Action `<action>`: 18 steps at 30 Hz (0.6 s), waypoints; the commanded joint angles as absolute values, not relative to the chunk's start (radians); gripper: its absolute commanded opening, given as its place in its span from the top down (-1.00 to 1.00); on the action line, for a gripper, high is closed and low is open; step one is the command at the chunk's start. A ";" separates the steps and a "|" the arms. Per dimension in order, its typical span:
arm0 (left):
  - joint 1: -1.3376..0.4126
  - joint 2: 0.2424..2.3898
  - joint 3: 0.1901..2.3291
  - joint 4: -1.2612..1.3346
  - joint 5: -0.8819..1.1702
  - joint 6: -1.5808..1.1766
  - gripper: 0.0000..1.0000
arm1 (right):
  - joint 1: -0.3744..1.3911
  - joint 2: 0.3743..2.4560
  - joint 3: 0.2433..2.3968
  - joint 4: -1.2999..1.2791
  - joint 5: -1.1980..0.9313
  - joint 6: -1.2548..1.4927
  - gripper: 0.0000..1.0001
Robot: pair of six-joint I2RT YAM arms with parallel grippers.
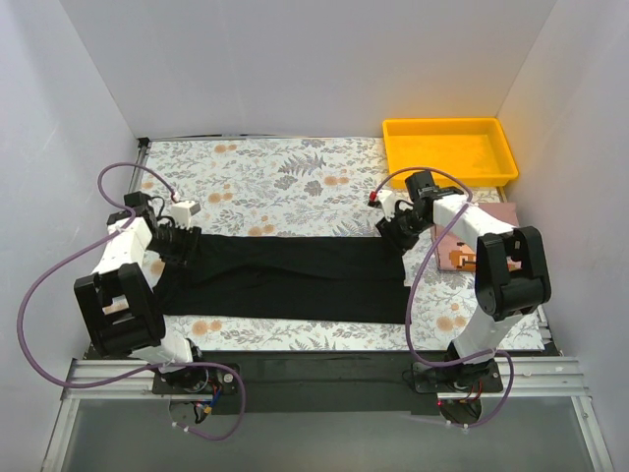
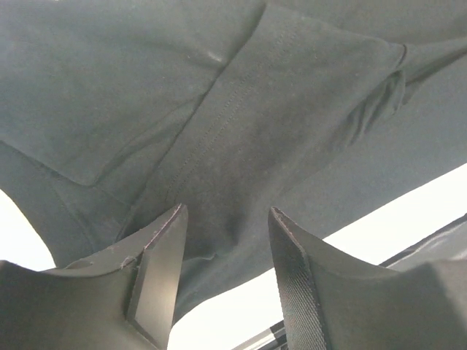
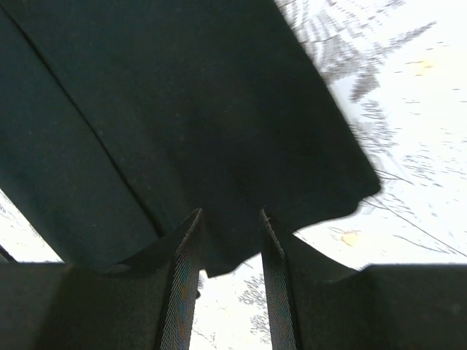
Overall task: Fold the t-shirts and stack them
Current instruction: Fold the tshirt
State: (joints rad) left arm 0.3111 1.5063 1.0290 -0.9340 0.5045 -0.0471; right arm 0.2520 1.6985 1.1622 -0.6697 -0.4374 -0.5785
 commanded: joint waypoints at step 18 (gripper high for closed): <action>0.314 1.455 0.954 -0.943 0.505 -0.032 0.82 | 0.485 1.839 1.451 -0.677 -0.616 -0.442 0.08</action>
